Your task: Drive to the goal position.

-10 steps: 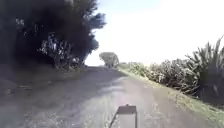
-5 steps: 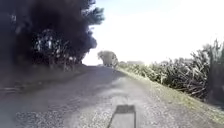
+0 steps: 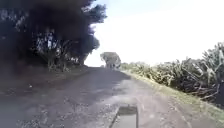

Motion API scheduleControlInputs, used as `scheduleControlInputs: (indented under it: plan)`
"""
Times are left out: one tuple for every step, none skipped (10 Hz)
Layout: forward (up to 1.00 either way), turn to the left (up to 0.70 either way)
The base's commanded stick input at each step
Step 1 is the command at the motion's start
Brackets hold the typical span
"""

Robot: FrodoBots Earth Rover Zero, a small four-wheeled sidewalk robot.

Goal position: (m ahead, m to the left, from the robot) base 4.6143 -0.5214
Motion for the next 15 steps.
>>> scheduleControlInputs:
  plan:
    - [1.00, 0.10]
    - [1.00, 0.00]
    - [1.00, 0.00]
    - [1.00, 0.00]
    - [1.00, 0.00]
    - [1.00, 0.00]
    - [1.00, 0.00]
    - [1.00, 0.00]
    - [1.00, 0.00]
    - [1.00, 0.00]
    - [1.00, 0.00]
    - [1.00, 0.00]
    - [1.00, 0.00]
    - [1.00, 0.00]
    - [1.00, 0.00]
